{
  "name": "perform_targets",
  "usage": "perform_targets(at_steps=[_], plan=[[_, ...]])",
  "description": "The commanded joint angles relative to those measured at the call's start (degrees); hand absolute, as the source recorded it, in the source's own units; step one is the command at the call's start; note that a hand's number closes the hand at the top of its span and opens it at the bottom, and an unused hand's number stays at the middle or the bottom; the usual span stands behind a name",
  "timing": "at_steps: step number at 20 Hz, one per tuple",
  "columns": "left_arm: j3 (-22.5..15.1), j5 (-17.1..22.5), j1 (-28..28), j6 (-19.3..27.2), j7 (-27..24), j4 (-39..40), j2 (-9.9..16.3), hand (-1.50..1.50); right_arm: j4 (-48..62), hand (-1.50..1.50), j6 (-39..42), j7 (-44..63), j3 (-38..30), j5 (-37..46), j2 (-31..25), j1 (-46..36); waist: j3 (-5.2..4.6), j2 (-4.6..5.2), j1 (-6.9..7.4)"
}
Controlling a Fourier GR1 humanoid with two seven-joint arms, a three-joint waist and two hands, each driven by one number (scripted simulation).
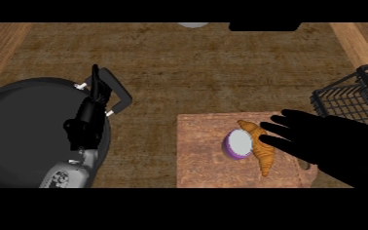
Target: Pick the croissant from the cutting board and place it in the tiered basket
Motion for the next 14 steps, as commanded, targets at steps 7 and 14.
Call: perform_targets(at_steps=[7,14], plan=[[1.0,-1.5,-0.8,-1.5,3.3,-2.9,-0.1,0.0,3.4,-1.5,-8.7,-15.3,4.5,11.9,-4.1,-0.1,0.04,0.01,0.21],[1.9,-2.5,0.8,-2.6,0.7,-1.2,-1.7,0.0,7.0,-1.5,-12.6,-13.0,5.3,20.2,2.8,0.9,-0.01,-0.02,-0.01]])
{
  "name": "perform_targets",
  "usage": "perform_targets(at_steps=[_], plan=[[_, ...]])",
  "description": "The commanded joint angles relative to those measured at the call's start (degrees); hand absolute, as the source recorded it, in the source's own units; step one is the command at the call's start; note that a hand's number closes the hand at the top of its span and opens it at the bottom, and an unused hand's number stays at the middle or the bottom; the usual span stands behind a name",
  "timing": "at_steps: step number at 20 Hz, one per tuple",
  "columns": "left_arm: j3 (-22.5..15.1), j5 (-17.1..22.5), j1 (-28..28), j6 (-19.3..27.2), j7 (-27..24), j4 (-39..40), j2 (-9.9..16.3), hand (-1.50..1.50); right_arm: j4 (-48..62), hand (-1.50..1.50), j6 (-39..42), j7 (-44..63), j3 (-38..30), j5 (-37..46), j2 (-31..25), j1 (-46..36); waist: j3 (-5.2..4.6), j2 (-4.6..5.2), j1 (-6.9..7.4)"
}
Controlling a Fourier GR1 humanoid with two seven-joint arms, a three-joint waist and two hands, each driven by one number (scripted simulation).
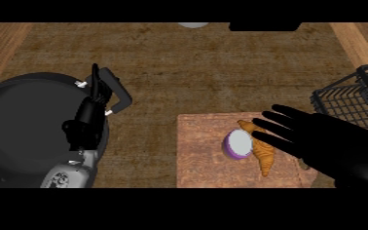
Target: Pick the croissant from the cutting board and place it in the tiered basket
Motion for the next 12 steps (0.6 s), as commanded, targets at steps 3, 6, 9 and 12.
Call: perform_targets(at_steps=[3,6,9,12], plan=[[2.6,0.1,-3.4,-0.8,-4.4,8.4,-1.9,0.0,4.2,-1.5,-0.9,-2.8,-2.7,4.4,1.8,-1.0,-0.1,0.14,-0.3],[2.1,-1.3,-2.5,-0.9,0.5,2.4,-1.0,0.0,9.1,-1.5,-4.2,-2.9,-0.2,8.3,5.4,0.9,-0.08,0.1,-0.05],[1.4,-2.2,0.3,-0.8,-1.2,1.5,-2.0,0.0,5.4,-1.5,2.4,-4.4,-3.2,6.9,4.7,0.2,-0.1,0.02,-0.15],[1.3,-2.4,-1.7,-1.4,1.9,0.7,-2.0,0.0,15.4,-1.5,-3.8,-9.3,-2.0,9.9,4.9,-1.0,-0.08,0.09,0.0]])
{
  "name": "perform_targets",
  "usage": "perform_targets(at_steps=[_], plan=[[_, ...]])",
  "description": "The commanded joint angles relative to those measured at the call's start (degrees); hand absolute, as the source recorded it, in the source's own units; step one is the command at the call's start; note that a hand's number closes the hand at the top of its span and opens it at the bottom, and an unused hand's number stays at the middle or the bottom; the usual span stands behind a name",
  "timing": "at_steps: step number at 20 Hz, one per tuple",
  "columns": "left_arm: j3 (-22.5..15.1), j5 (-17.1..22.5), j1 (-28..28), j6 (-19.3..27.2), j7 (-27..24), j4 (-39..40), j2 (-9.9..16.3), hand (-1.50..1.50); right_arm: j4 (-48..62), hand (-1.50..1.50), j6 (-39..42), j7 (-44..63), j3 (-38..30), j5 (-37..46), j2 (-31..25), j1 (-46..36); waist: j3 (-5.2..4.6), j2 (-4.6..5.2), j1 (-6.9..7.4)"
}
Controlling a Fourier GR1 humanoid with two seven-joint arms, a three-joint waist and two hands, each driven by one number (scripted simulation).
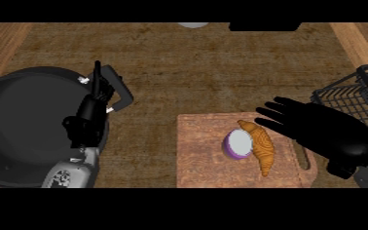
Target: Pick the croissant from the cutting board and place it in the tiered basket
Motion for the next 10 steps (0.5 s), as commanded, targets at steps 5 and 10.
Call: perform_targets(at_steps=[5,10], plan=[[-1.1,-2.5,1.8,0.5,1.6,-3.2,-1.6,0.0,2.8,-1.5,3.2,-1.2,2.2,2.4,6.6,-3.2,-0.12,0.03,0.14],[1.2,-1.2,1.7,-1.4,1.2,-2.9,-0.9,0.0,2.8,-1.5,1.8,-4.7,0.8,4.3,4.9,-0.7,-0.12,-0.02,-0.04]])
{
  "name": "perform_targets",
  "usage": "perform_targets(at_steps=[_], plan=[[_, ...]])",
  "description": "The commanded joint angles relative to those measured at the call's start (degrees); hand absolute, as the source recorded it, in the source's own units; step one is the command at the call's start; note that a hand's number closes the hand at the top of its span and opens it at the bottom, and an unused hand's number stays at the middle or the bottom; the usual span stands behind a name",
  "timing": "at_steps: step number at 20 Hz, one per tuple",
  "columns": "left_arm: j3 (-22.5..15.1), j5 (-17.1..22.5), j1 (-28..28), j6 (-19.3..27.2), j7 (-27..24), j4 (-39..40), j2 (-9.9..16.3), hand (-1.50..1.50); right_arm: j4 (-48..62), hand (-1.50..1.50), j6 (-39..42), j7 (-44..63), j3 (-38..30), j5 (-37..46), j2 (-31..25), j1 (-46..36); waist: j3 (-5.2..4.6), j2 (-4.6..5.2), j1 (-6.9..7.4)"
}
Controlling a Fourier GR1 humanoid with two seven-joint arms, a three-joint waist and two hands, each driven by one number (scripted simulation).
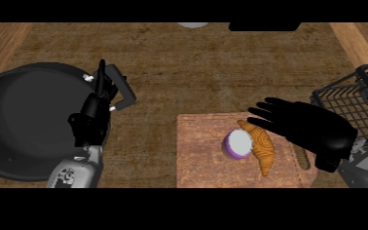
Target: Pick the croissant from the cutting board and place it in the tiered basket
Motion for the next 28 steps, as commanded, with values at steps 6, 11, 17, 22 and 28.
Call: perform_targets(at_steps=[6,11,17,22,28], plan=[[1.5,-0.2,1.2,-1.7,-1.5,0.8,-0.1,0.0,-0.3,-1.5,2.5,-1.4,0.8,2.8,3.1,2.3,-0.12,0.05,-0.13],[1.3,-1.5,0.2,-1.3,-2.4,1.9,-1.2,0.0,5.0,-1.5,1.7,-0.6,2.3,6.5,6.2,0.0,-0.12,0.08,-0.01],[1.7,-1.2,3.1,-2.0,-2.9,0.2,-1.1,0.0,5.8,-1.5,0.5,-1.4,2.9,8.5,7.9,0.8,-0.12,0.05,-0.04],[1.0,-3.1,-0.9,-1.6,0.3,0.9,-2.2,0.0,6.4,-1.5,-0.2,-1.8,2.7,10.2,8.4,2.2,-0.11,0.05,-0.15],[2.9,-1.5,0.1,-2.6,-0.8,0.3,-1.3,0.0,16.7,-1.5,-4.8,-6.2,1.7,11.4,9.7,-1.8,-0.11,0.1,0.05]])
